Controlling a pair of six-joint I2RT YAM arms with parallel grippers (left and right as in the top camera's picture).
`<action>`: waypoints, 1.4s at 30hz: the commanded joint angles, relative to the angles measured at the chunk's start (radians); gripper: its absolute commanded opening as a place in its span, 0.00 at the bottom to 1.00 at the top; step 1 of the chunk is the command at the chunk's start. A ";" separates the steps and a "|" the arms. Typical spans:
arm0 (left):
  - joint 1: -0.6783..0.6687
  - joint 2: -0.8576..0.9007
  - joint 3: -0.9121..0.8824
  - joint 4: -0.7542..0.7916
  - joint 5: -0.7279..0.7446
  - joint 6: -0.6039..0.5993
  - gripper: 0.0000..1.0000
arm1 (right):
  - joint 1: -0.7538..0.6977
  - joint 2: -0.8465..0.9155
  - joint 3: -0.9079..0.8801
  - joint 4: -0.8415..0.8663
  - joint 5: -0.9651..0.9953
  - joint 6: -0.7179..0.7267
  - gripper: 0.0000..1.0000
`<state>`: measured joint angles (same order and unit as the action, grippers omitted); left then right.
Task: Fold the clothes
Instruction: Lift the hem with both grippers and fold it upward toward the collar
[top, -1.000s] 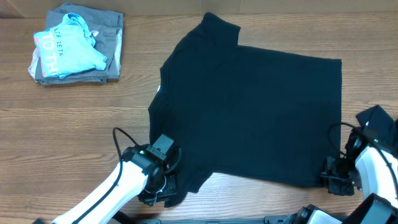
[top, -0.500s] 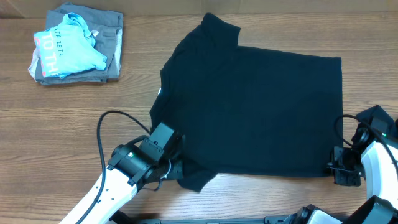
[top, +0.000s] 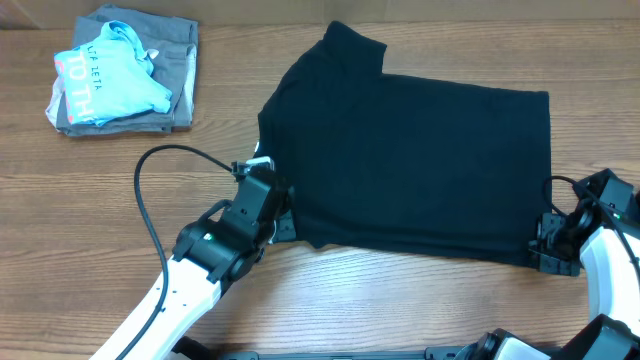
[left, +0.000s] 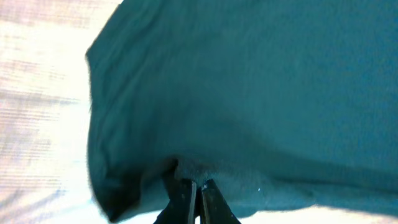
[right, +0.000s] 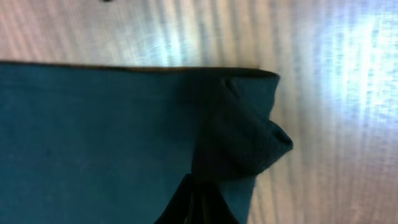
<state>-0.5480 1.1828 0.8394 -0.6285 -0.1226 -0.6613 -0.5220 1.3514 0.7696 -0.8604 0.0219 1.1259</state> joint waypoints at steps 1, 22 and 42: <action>0.006 0.075 0.021 0.070 -0.056 0.064 0.05 | 0.035 0.000 0.026 0.039 -0.006 0.008 0.04; 0.100 0.237 0.021 0.485 -0.220 0.198 0.04 | 0.119 0.148 0.026 0.319 0.074 0.079 0.04; 0.122 0.459 0.021 0.650 -0.216 0.175 0.08 | 0.164 0.167 0.026 0.592 -0.008 0.072 0.04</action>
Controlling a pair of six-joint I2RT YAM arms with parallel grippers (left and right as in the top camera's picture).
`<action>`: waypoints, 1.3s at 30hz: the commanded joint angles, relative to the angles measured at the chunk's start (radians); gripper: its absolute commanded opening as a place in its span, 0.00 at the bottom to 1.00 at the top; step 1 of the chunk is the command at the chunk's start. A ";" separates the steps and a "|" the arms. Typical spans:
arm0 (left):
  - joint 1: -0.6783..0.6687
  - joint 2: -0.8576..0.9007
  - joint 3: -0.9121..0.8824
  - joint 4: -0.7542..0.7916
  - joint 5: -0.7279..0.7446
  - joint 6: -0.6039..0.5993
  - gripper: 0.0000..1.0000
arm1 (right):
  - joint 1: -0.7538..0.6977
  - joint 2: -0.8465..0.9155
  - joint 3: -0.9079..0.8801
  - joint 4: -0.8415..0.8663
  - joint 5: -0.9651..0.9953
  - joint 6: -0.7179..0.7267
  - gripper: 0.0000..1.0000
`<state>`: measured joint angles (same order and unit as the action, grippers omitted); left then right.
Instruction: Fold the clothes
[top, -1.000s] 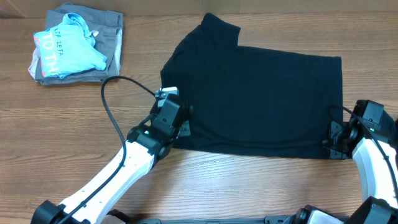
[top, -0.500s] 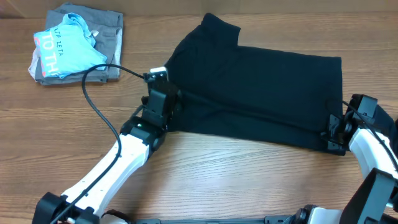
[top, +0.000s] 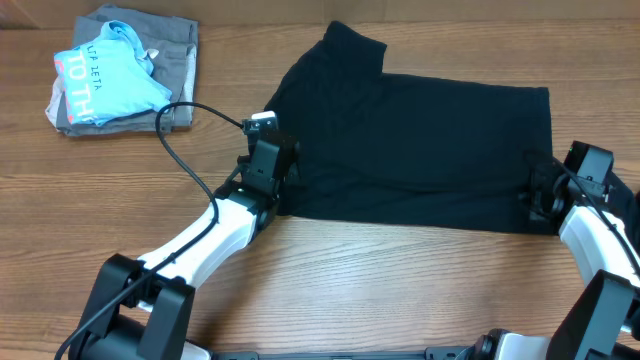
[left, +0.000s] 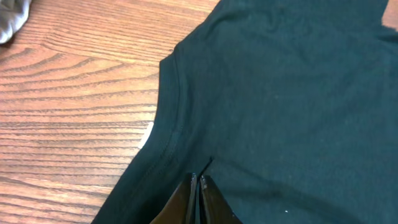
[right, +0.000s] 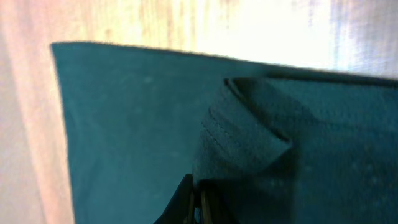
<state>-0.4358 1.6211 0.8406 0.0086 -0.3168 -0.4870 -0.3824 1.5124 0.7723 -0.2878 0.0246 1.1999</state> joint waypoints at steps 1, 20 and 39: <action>0.010 0.025 0.020 0.016 -0.021 0.000 0.08 | 0.031 0.006 0.024 0.021 -0.002 -0.002 0.04; 0.010 -0.042 0.131 -0.225 0.094 0.073 0.70 | 0.039 -0.009 0.253 -0.222 -0.037 -0.257 1.00; -0.124 0.064 0.270 -0.545 0.502 -0.292 0.45 | 0.264 -0.031 0.347 -0.501 -0.499 -0.430 1.00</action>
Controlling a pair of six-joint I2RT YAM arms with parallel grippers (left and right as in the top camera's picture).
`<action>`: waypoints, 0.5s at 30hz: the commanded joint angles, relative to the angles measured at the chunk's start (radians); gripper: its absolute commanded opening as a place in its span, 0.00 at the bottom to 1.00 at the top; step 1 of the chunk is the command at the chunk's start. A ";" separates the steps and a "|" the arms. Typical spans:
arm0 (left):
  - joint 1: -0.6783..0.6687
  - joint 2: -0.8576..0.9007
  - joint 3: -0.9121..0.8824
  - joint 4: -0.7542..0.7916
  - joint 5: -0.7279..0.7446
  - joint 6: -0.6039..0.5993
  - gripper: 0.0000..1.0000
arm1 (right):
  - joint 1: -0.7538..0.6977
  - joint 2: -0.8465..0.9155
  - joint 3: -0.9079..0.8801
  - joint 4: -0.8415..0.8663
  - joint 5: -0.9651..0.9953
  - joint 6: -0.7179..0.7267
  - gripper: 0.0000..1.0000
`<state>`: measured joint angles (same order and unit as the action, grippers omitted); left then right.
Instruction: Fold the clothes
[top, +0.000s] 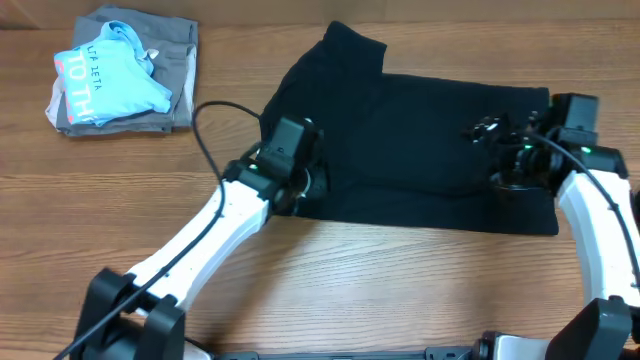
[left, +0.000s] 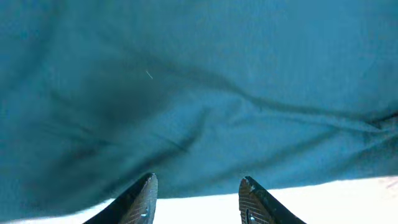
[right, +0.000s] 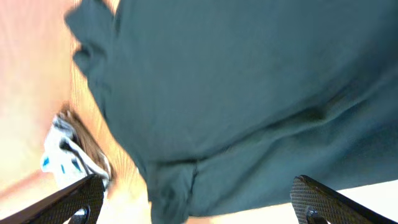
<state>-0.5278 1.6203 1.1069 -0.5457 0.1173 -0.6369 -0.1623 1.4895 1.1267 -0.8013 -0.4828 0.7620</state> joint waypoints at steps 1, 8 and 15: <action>-0.041 0.085 0.004 0.008 0.068 -0.167 0.45 | 0.062 -0.008 -0.008 0.018 0.053 0.008 1.00; -0.042 0.166 0.004 0.028 0.053 -0.262 0.42 | 0.083 -0.008 -0.008 0.006 0.130 0.008 1.00; -0.033 0.209 0.004 0.078 0.032 -0.293 0.42 | 0.083 -0.008 -0.008 0.010 0.130 0.024 1.00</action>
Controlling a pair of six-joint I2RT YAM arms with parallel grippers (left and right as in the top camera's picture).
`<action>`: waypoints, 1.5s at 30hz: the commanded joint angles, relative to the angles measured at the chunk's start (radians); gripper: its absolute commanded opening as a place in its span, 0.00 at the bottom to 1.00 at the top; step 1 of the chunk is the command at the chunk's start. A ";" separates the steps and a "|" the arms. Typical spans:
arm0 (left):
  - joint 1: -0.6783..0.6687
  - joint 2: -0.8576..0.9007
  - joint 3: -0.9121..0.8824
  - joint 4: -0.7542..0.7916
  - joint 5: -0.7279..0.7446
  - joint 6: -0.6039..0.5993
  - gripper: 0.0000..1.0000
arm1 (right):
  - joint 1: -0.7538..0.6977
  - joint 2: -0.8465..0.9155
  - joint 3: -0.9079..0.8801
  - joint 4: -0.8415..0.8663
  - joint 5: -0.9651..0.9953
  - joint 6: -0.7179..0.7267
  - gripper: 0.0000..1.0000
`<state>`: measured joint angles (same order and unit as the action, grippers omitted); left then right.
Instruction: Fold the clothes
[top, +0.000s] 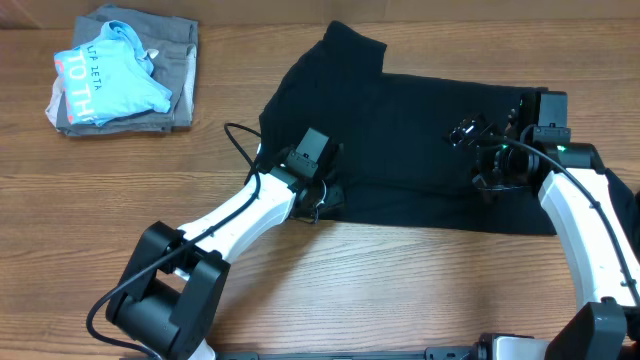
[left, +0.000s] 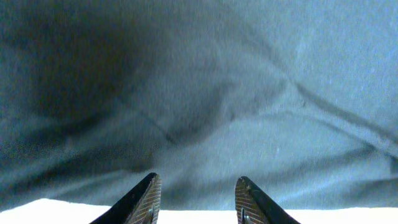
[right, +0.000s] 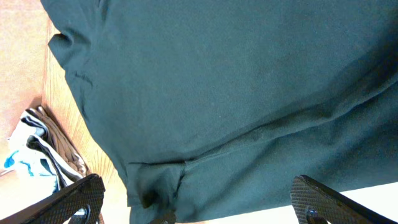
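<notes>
A black shirt (top: 420, 130) lies spread on the wooden table (top: 400, 290), with its sleeve at the far left. My left gripper (top: 325, 195) hovers open over the shirt's near left edge. In the left wrist view the gripper (left: 198, 200) has only the shirt (left: 199, 93) under it and nothing between the fingers. My right gripper (top: 478, 158) stands wide open above the shirt's right part. In the right wrist view the gripper (right: 199, 202) looks across the shirt (right: 217, 74), also holding nothing.
A folded stack, a light blue shirt on grey clothes (top: 120, 70), sits at the far left corner; the stack (right: 37, 143) also shows in the right wrist view. A black cable (top: 240, 140) loops off the left arm. Bare wood runs along the front.
Both grippers stay open. The left one has moved a little right and nearer along the shirt's near left edge. The right one has shifted slightly left over the shirt.
Both grippers were shut on the shirt's near corners, left and right. Then they held those corners farther from the front edge, still shut. Later both stood open over the shirt, which now lies narrower front to back.
</notes>
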<state>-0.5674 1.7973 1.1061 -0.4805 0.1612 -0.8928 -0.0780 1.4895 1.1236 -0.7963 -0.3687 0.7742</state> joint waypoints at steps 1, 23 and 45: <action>0.006 0.037 0.005 0.018 -0.014 -0.047 0.42 | -0.002 -0.008 -0.005 0.005 0.016 0.011 1.00; 0.011 0.048 0.005 0.077 -0.117 -0.137 0.39 | -0.002 -0.008 -0.005 0.016 0.016 0.011 1.00; 0.013 0.108 0.009 0.131 -0.082 -0.169 0.19 | -0.002 -0.008 -0.005 0.024 0.019 0.011 1.00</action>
<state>-0.5606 1.8927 1.1061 -0.3534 0.0750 -1.0508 -0.0780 1.4895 1.1236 -0.7784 -0.3588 0.7853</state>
